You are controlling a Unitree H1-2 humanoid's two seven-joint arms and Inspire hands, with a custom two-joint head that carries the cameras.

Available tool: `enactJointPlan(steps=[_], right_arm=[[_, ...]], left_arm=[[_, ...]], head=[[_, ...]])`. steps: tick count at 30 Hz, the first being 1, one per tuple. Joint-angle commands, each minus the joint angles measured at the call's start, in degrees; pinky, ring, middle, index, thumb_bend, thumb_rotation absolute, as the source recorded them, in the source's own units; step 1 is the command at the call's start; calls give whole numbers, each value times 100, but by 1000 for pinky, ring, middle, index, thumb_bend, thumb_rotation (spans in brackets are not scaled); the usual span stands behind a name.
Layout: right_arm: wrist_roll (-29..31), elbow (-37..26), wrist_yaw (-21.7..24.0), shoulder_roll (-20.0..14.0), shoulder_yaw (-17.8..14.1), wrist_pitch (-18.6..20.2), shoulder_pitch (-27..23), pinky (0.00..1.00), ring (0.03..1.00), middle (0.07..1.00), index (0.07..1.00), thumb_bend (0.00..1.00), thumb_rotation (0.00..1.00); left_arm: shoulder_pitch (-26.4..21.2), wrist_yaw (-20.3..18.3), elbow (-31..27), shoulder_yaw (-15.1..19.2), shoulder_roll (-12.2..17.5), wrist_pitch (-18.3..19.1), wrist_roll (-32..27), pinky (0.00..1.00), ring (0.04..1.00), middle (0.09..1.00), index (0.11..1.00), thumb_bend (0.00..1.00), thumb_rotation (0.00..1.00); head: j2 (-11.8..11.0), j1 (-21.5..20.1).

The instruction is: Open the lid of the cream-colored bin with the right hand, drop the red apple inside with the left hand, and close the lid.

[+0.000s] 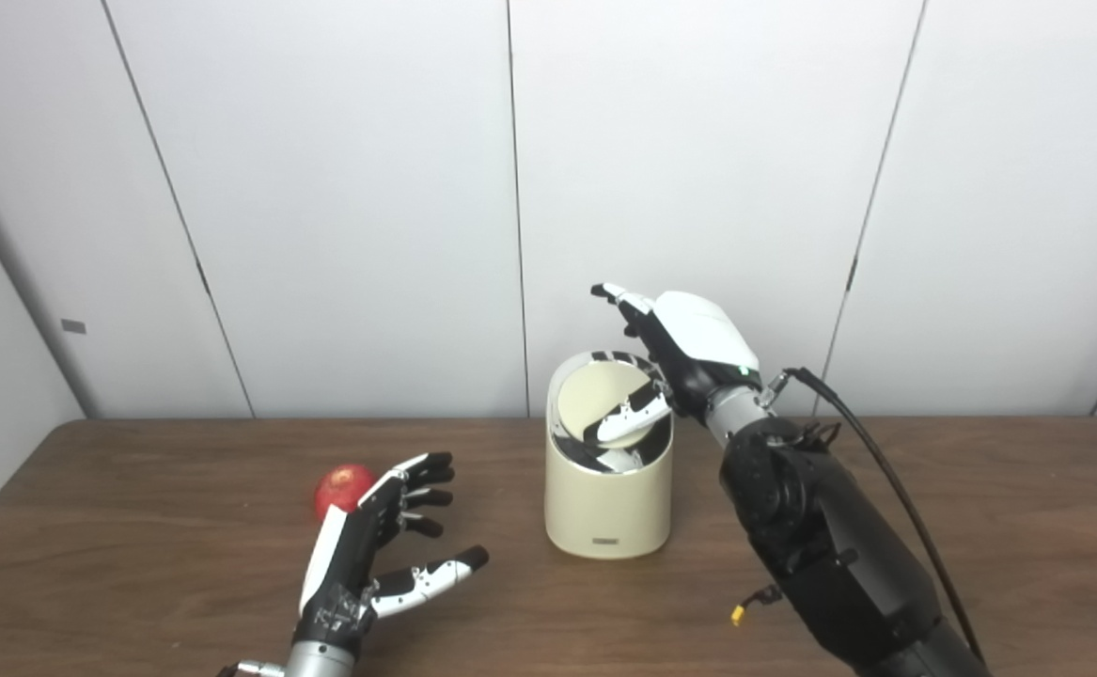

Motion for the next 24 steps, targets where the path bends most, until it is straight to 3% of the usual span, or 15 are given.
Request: enactJointPlan(steps=[1,7,13,20,24], right_arm=[[-30,48,-75,-163,-121,2,41,615,794,889,888,783,130],[156,-211,-202,-196,-293,-121,107,628,810,887,883,758,182],[-2,-582,-138,-244,-438,196,105,605,800,892,894,721,234],[167,-946,-179,-237,-883,487,198,576,775,882,879,701,253],[422,-1284,-232,-216,-1175,437,517,558,735,869,883,670,223]], left_arm=[[-183,32,-128,22,28,-70,-13,590,720,785,809,686,59],[-199,56,-76,-2,30,-88,61,591,718,781,806,685,73],[-202,63,-59,-13,22,-124,65,576,711,777,804,681,52],[-222,37,29,-15,41,-248,-3,577,714,780,806,684,51],[-213,25,13,-4,34,-205,-42,579,716,780,805,689,48]], head=[[4,5],[-19,-7],[-15,-4],[-24,5],[-20,-14]])
